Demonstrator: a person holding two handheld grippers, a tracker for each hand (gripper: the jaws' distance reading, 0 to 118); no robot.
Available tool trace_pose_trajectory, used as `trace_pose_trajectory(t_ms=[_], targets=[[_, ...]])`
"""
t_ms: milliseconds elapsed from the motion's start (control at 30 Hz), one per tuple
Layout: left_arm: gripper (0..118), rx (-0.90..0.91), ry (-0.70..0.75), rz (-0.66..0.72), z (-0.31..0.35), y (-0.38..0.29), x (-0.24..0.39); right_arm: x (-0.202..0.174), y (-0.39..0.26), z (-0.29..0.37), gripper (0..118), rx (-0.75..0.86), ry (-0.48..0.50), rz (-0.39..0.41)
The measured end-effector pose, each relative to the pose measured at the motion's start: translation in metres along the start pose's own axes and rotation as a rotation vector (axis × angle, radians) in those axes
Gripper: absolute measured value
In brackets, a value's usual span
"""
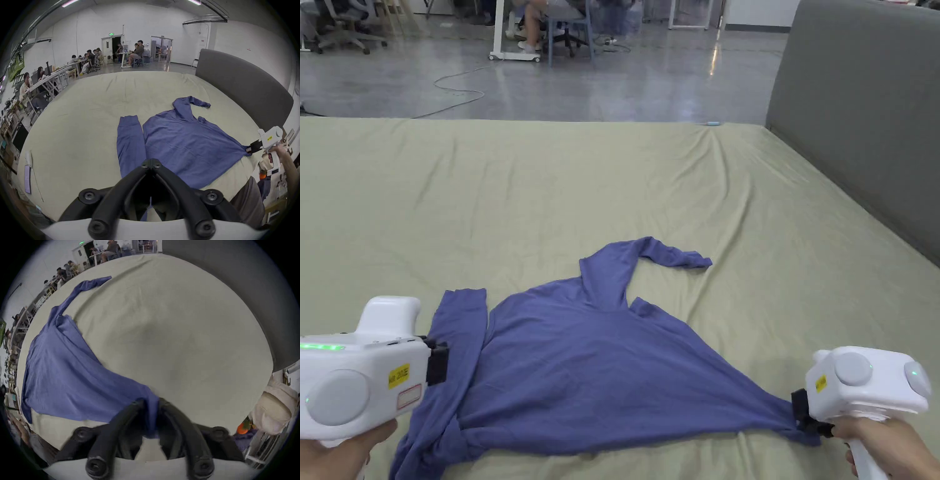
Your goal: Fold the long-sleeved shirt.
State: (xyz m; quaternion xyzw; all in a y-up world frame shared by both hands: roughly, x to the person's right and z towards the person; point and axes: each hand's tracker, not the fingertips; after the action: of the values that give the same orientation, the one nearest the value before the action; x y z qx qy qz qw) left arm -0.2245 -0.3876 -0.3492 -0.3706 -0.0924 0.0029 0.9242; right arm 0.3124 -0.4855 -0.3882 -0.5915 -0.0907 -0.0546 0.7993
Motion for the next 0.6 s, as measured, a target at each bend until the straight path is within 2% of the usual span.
trace_pose_trajectory(t_ms=[33, 100, 200, 233, 267, 300, 333, 367, 467, 600], targets=[[0, -0.01, -0.004, 0.0, -0.008, 0.006, -0.001, -0.003, 0.001, 0.001, 1, 0.0, 0.022, 0.03], [0, -0.012, -0.017, 0.001, -0.026, 0.021, 0.002, -0.01, 0.003, -0.004, 1, -0.01, -0.012, 0.04], [0, -0.017, -0.064, -0.009, -0.069, 0.061, 0.005, -0.009, 0.004, -0.01, 0, -0.02, -0.012, 0.039], [10, -0.034, -0.084, -0.011, -0.084, 0.076, 0.006, -0.01, 0.005, -0.011, 0, -0.02, -0.012, 0.036], [28, -0.053, -0.078, -0.007, -0.104, 0.093, 0.007, -0.003, 0.005, -0.016, 0, -0.021, -0.008, 0.032], [59, -0.084, -0.072, -0.021, -0.126, 0.11, 0.013, -0.003, 0.005, -0.016, 0, -0.023, -0.005, 0.031], [97, -0.112, -0.074, -0.052, -0.152, 0.123, 0.014, -0.002, 0.005, -0.016, 0, -0.023, -0.001, 0.032], [115, -0.138, -0.071, -0.068, -0.178, 0.132, 0.015, -0.002, 0.005, -0.016, 0, -0.024, 0.005, 0.023], [118, -0.201, -0.018, -0.135, -0.249, 0.149, 0.022, 0.003, 0.006, -0.017, 0, -0.028, 0.018, 0.003], [118, -0.319, -0.003, -0.118, -0.317, 0.148, 0.027, 0.003, 0.011, -0.021, 0, -0.046, 0.018, 0.006]])
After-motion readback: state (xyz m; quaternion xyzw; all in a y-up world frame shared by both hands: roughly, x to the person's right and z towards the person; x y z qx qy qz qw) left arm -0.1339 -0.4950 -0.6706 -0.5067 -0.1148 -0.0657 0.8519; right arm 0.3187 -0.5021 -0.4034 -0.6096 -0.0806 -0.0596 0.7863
